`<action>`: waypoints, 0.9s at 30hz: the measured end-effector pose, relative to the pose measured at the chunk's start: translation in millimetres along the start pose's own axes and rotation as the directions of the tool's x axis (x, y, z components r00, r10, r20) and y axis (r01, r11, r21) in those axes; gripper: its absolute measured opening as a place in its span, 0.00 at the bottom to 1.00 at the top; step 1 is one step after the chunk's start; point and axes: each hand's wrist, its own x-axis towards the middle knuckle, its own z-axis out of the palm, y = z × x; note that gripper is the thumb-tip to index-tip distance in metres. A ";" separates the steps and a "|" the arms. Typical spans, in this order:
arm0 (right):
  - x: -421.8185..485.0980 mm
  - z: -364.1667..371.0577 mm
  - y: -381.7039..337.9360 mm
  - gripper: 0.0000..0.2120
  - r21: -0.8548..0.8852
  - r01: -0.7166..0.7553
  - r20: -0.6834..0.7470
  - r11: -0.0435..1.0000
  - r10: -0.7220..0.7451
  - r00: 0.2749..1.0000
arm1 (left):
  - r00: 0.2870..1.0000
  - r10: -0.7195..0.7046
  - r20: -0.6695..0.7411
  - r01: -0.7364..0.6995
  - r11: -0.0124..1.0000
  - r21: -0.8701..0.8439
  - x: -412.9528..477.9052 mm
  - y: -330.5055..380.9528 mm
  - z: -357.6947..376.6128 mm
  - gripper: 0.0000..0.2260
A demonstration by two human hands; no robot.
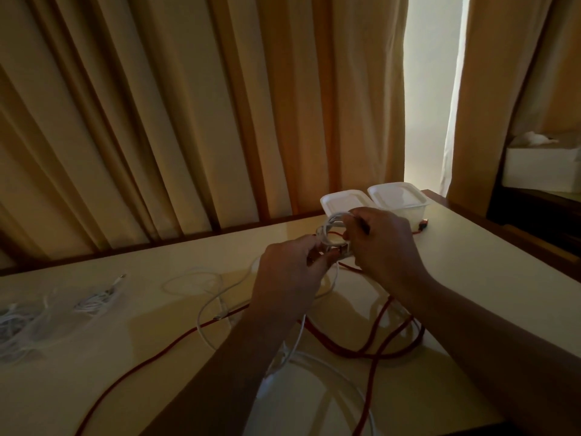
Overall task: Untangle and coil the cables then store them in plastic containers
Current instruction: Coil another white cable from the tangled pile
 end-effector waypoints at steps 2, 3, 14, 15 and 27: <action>-0.3 0.9 -0.1 0.12 0.002 -0.006 0.019 1.000 0.006 1.000 | 1.000 0.020 -0.018 -0.020 1.000 -0.006 -1.1 -2.1 0.3 0.05; -0.2 0.6 -0.3 0.11 0.005 -0.011 0.022 1.000 0.011 1.000 | 0.999 0.011 -0.035 -0.011 1.000 -0.021 -1.4 -3.0 -0.6 0.06; 6.0 -13.1 -4.6 0.11 0.158 -0.117 0.111 0.981 0.100 0.989 | 0.933 -0.360 0.012 0.303 0.767 -0.565 -0.9 -13.1 -22.8 0.07; 5.3 -13.8 -5.4 0.11 0.153 -0.108 0.122 0.982 0.090 0.988 | 0.917 -0.395 0.058 0.355 0.738 -0.574 0.9 -12.0 -22.1 0.08; -27.5 41.0 -104.4 0.10 0.239 0.176 0.319 0.955 -0.249 0.915 | 0.866 -0.500 -0.017 0.455 0.801 -0.388 -56.9 -18.4 -118.5 0.17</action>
